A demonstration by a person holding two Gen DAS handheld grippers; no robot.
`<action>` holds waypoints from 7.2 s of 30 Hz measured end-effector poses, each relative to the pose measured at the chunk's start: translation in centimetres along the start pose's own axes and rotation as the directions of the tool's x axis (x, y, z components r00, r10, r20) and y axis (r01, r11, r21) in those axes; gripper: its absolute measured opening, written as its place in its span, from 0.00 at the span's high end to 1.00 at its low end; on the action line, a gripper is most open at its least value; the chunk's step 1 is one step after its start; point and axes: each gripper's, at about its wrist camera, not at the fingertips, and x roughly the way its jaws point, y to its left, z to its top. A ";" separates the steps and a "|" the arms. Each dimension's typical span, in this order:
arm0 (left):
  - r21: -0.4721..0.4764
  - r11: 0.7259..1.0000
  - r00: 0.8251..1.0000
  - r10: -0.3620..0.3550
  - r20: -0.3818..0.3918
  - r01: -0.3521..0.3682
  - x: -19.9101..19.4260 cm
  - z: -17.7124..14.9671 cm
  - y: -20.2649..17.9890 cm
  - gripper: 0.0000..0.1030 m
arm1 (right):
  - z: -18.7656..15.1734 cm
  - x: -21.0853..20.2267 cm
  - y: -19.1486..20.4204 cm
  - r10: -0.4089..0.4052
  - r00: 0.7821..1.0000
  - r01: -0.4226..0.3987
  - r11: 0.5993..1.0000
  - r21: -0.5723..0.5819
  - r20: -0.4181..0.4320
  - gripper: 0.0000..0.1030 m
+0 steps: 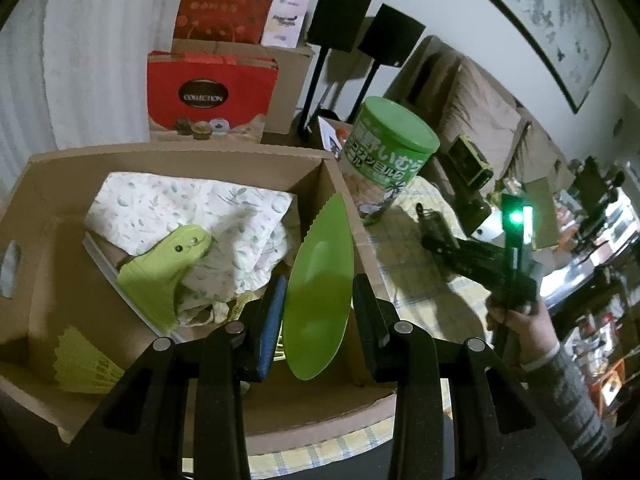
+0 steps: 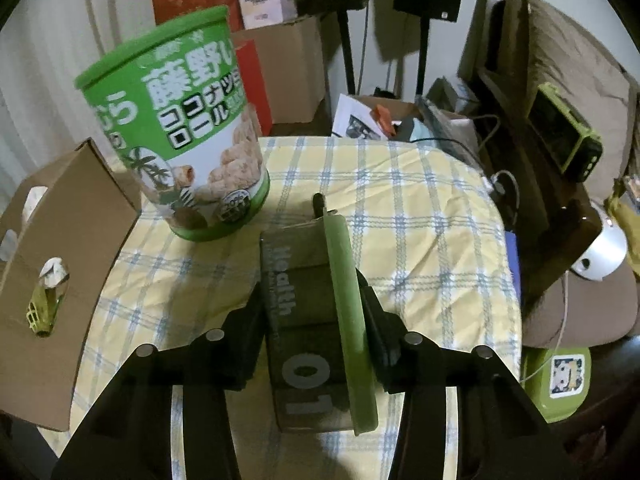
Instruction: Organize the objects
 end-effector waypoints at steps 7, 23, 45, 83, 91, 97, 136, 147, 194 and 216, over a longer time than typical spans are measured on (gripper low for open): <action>0.017 0.999 0.999 0.030 0.015 -0.030 -0.3 -0.4 -0.5 0.69 | -0.1 -4.2 2.0 0.018 0.998 -0.019 1.000 0.017 0.060 0.56; -0.021 0.995 0.993 0.096 0.063 -0.095 -2.9 0.3 2.0 0.69 | 2.4 -11.7 12.8 0.191 0.969 -0.183 0.981 -0.062 0.155 0.55; -0.078 0.969 0.966 0.242 0.088 -0.235 -2.4 3.5 9.1 0.69 | 5.6 -6.9 23.2 0.201 0.974 -0.190 0.976 -0.110 0.105 0.55; -0.159 0.974 0.987 0.149 -0.065 -0.158 0.4 4.0 11.6 0.34 | 5.9 -5.0 23.6 0.220 0.975 -0.222 0.970 -0.094 -0.031 0.39; -0.110 0.975 0.981 0.194 -0.017 -0.195 -2.1 3.1 9.4 0.30 | 4.1 -8.5 21.9 0.126 0.991 -0.120 0.986 -0.118 0.046 0.26; -0.088 0.976 0.980 0.199 0.008 -0.198 -3.1 2.2 8.0 0.18 | 2.6 -10.3 20.3 0.094 0.993 -0.086 0.991 -0.105 0.075 0.21; 0.126 0.982 0.990 0.140 0.028 -0.142 2.4 5.3 -2.5 0.01 | 3.1 -10.9 8.8 -0.051 0.988 0.047 0.999 0.027 0.145 0.01; 0.138 0.990 1.000 0.029 -0.009 -0.028 6.6 9.9 -4.2 0.01 | 5.0 -7.2 7.2 -0.021 0.973 0.028 0.999 -0.026 0.228 0.01; 0.435 0.871 0.969 -0.245 -0.023 0.231 11.6 13.4 -9.6 0.12 | 8.0 -0.5 4.0 0.278 0.888 -0.334 0.937 0.099 0.365 0.05; 0.356 0.877 0.928 -0.368 0.061 0.324 -2.4 12.2 -6.4 0.20 | 9.5 -10.9 14.0 0.366 0.879 -0.351 0.931 -0.105 0.307 0.21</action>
